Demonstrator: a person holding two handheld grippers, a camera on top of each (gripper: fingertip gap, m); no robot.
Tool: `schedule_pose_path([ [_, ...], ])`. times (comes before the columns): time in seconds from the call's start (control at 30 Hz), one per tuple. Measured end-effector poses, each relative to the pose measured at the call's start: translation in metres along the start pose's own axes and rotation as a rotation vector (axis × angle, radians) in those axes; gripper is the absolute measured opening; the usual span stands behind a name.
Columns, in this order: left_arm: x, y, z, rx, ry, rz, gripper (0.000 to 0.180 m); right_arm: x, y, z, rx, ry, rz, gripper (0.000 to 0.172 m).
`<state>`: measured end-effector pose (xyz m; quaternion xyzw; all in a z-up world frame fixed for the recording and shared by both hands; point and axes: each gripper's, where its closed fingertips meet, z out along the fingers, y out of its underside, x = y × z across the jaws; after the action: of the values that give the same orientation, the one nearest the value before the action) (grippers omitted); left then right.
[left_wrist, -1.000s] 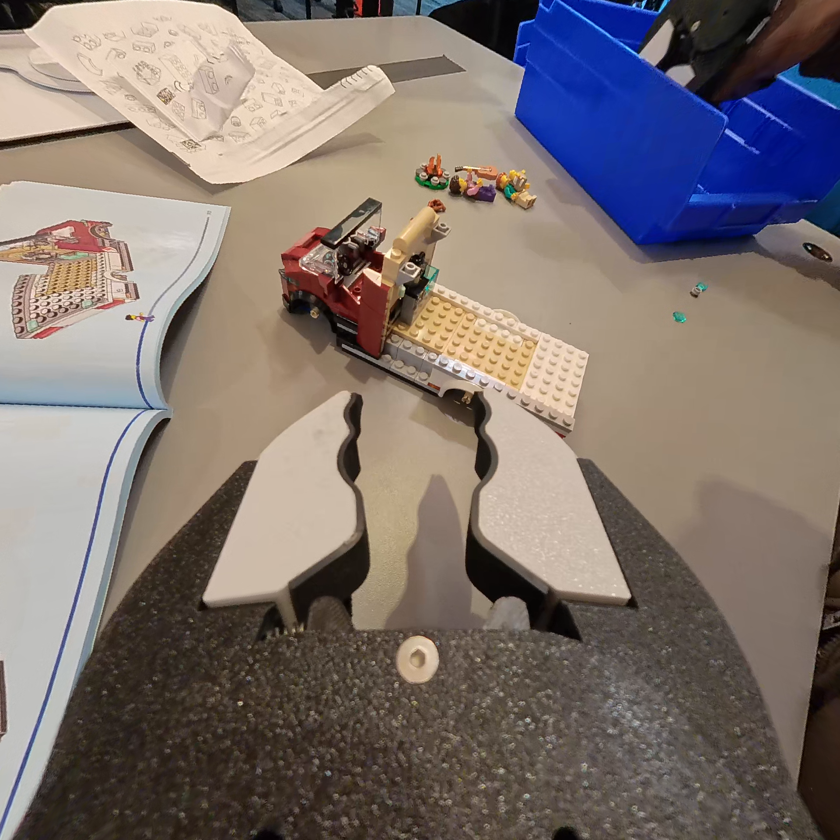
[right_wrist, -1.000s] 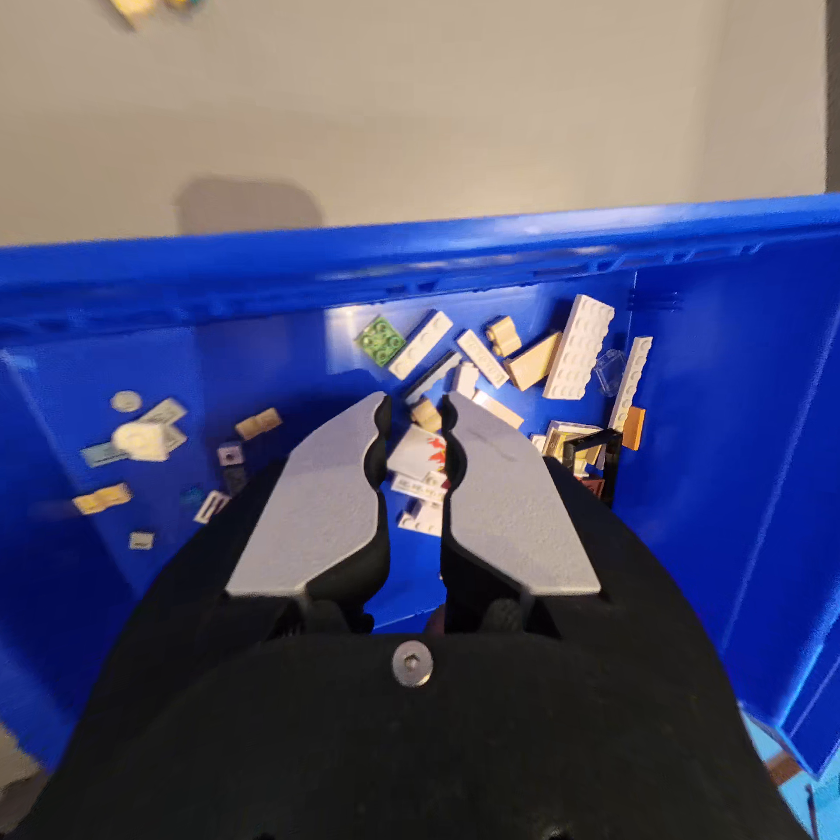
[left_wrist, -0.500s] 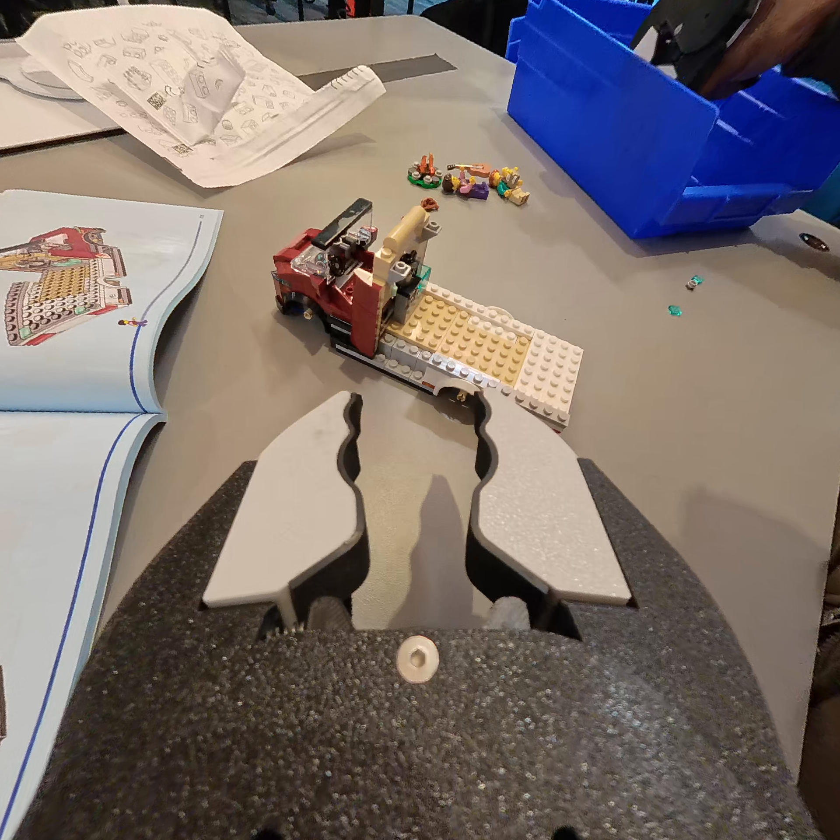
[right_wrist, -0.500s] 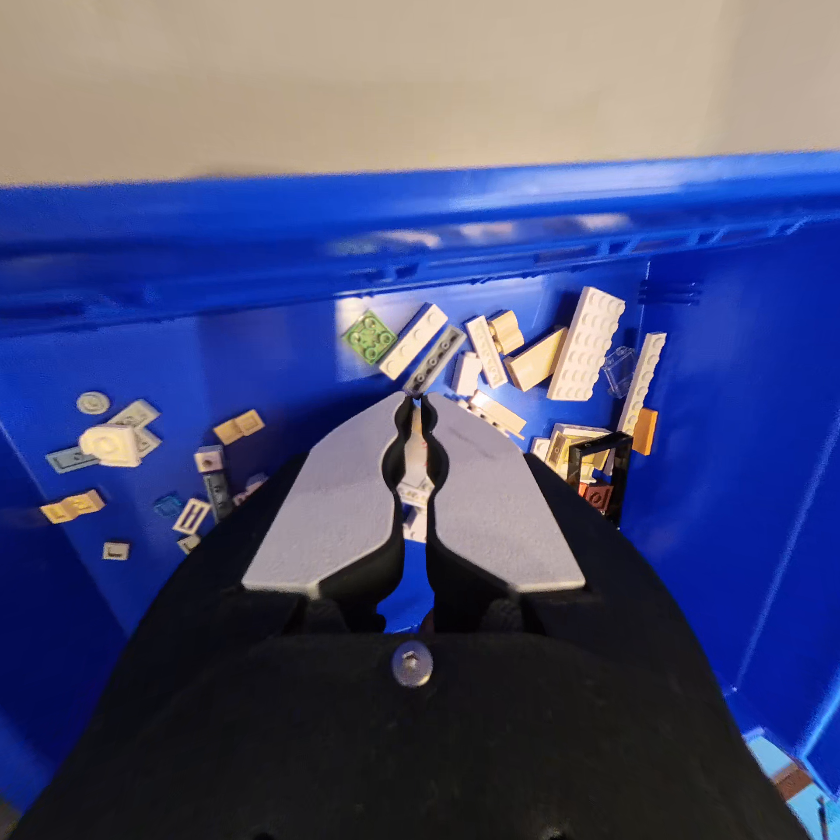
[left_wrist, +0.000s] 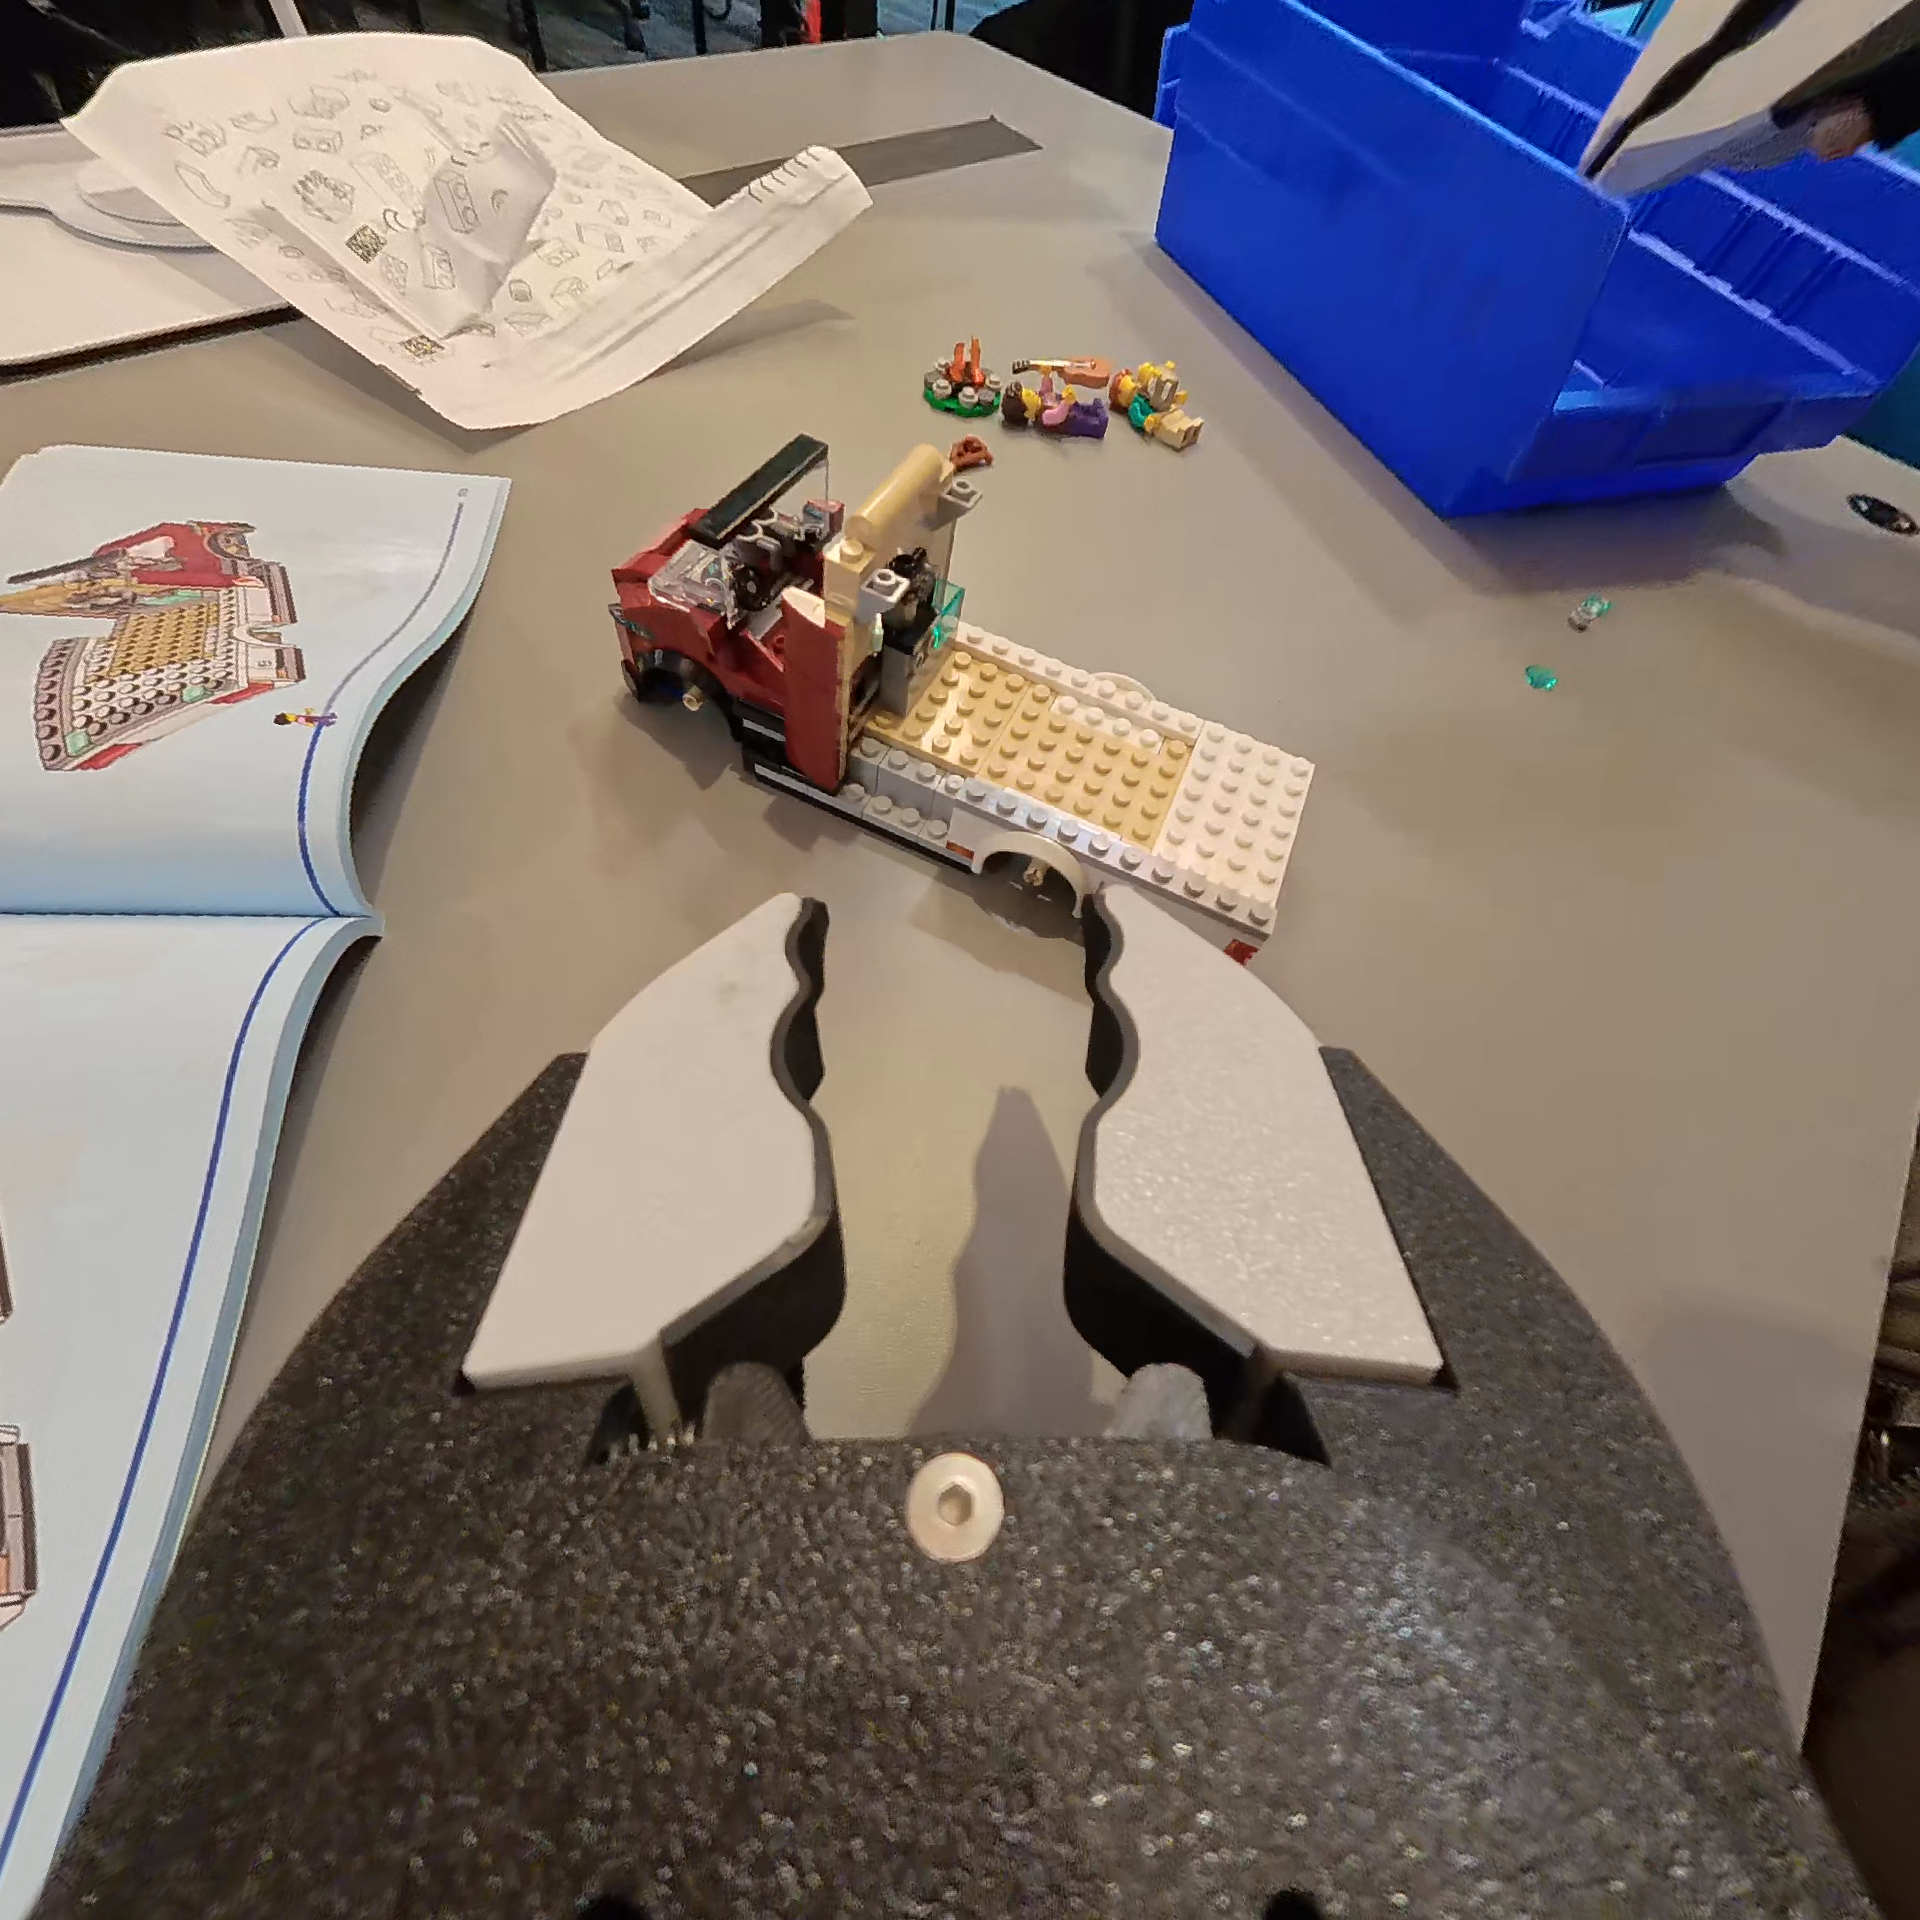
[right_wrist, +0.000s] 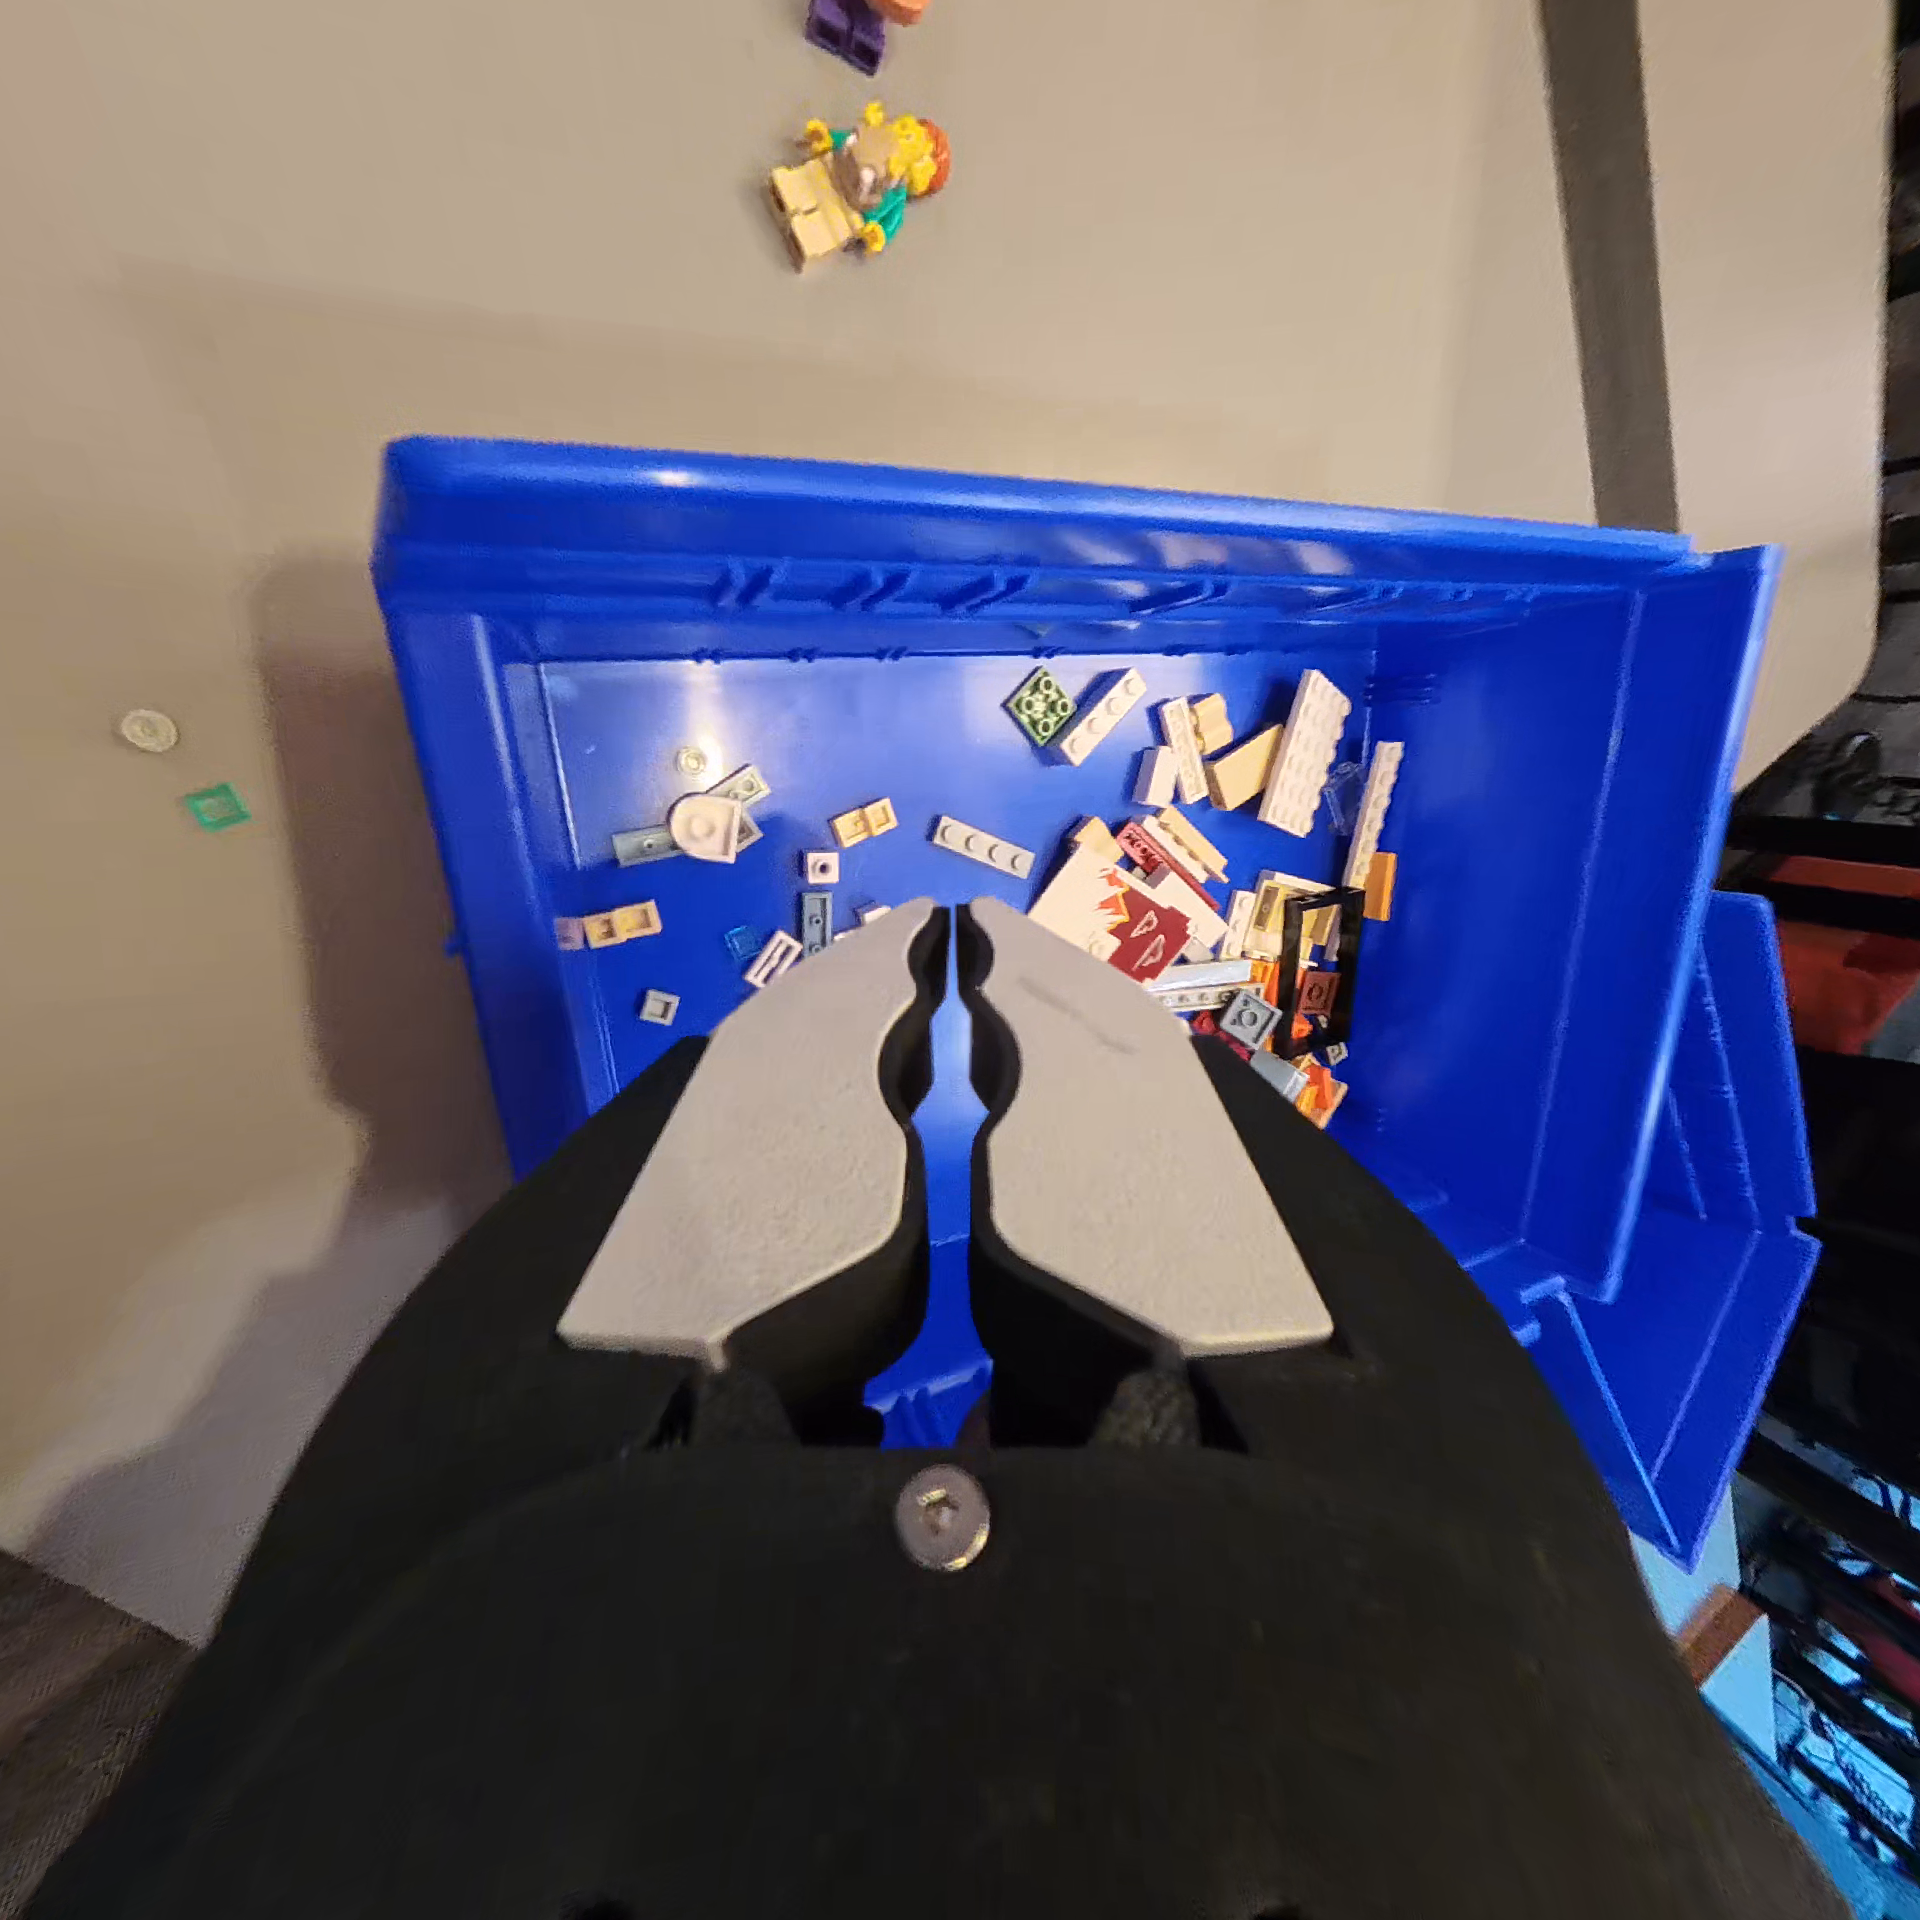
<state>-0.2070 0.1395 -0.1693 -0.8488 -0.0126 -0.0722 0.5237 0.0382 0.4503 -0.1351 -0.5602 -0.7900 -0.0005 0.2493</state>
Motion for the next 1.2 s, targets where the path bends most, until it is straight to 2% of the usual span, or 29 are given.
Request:
schedule_pose_path([
  [0.07, 0.002, 0.001, 0.001, -0.011, -0.003, 0.019, 0.049, 0.0, 0.002, 0.013, -0.005, -0.037, -0.056, 0.006],
  [0.23, 0.007, 0.002, -0.003, 0.001, 0.013, 0.023, 0.049, 0.005, 0.018, 0.057, -0.045, -0.157, -0.354, 0.024],
  [0.33, 0.006, 0.0, -0.009, 0.029, 0.024, -0.012, 0.049, 0.011, 0.018, 0.073, -0.043, -0.225, -0.391, 0.026],
  [0.43, 0.005, 0.0, -0.011, 0.037, 0.025, -0.03, 0.049, 0.007, 0.027, 0.087, -0.11, -0.337, -0.366, 0.033],
  [0.57, 0.006, 0.001, -0.01, 0.027, 0.026, -0.021, 0.049, -0.007, 0.026, 0.086, -0.127, -0.474, -0.248, 0.011],
  [0.67, 0.006, 0.001, -0.01, 0.028, 0.026, -0.021, 0.049, -0.006, 0.029, 0.084, -0.166, -0.42, -0.229, 0.009],
  [0.77, 0.007, 0.001, -0.011, 0.027, 0.028, -0.016, 0.049, -0.006, 0.036, 0.077, -0.2, -0.327, -0.264, 0.009],
  [0.93, 0.008, 0.002, -0.011, 0.022, 0.027, -0.009, 0.049, -0.008, 0.015, 0.038, -0.116, -0.253, -0.217, 0.009],
  [1.07, 0.007, 0.002, -0.011, 0.018, 0.02, -0.016, 0.049, -0.023, -0.035, -0.014, -0.034, -0.183, -0.249, 0.009],
  [1.13, 0.006, 0.002, -0.011, 0.013, 0.015, -0.026, 0.049, -0.046, -0.069, -0.037, 0.032, -0.187, -0.283, 0.009],
  [1.2, 0.004, 0.002, -0.011, 0.012, 0.006, -0.037, 0.049, -0.082, -0.1, -0.045, 0.082, -0.23, -0.308, 0.008],
])
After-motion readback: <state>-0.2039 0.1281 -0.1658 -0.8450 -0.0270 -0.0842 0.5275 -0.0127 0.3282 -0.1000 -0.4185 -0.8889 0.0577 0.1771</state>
